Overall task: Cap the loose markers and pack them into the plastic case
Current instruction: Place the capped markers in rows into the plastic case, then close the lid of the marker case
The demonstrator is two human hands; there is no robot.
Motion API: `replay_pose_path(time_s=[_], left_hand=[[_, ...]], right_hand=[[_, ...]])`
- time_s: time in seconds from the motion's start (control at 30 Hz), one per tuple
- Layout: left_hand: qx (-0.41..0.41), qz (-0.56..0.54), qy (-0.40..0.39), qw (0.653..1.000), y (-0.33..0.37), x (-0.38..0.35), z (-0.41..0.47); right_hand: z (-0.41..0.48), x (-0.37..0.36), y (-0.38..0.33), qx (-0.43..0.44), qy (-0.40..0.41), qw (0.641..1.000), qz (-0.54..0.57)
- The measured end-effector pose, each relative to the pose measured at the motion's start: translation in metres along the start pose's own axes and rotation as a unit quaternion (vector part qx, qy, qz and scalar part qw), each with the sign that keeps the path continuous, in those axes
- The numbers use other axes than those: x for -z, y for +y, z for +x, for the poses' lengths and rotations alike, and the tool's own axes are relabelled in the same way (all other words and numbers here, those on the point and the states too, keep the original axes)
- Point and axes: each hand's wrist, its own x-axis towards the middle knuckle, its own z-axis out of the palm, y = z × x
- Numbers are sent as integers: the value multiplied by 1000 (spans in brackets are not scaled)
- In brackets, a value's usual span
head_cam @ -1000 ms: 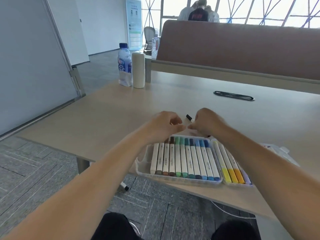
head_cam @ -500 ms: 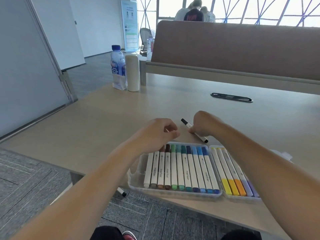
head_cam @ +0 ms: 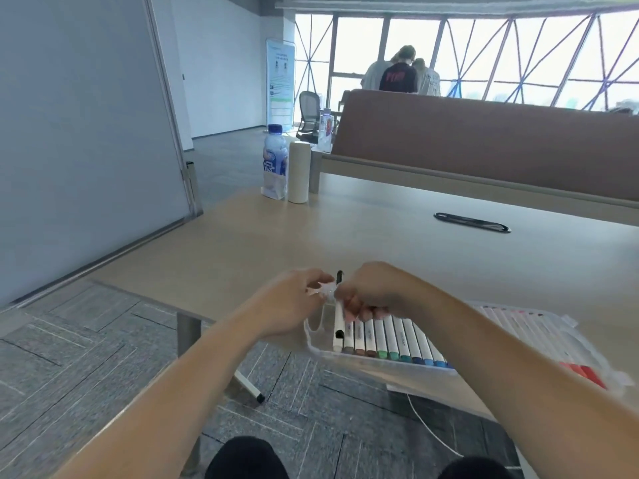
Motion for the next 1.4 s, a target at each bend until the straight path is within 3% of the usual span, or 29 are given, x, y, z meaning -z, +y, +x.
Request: replay_pose_path(time_s=[0.3, 0.67, 0.87, 1.03, 1.23, 1.4], left_hand=[[-27, 52, -38, 998, 1, -5, -13], [-13, 52, -62, 997, -7, -11, -9], [3, 119, -79, 990, 6, -6, -9], [-21, 104, -23, 994, 41, -19, -9], [-74, 36, -28, 996, 118, -75, -3], [-120, 15, -79, 989, 181, -130, 11]], right_hand=[[-2, -11, 2, 33, 70, 992, -103], [8, -16, 8, 60, 81, 978, -185], [-6, -17, 10, 84, 95, 974, -185], [-41, 6, 36, 113, 179, 970, -120], [-90, 69, 123, 11, 300, 943, -142], [-124, 116, 197, -107, 392, 898, -171]])
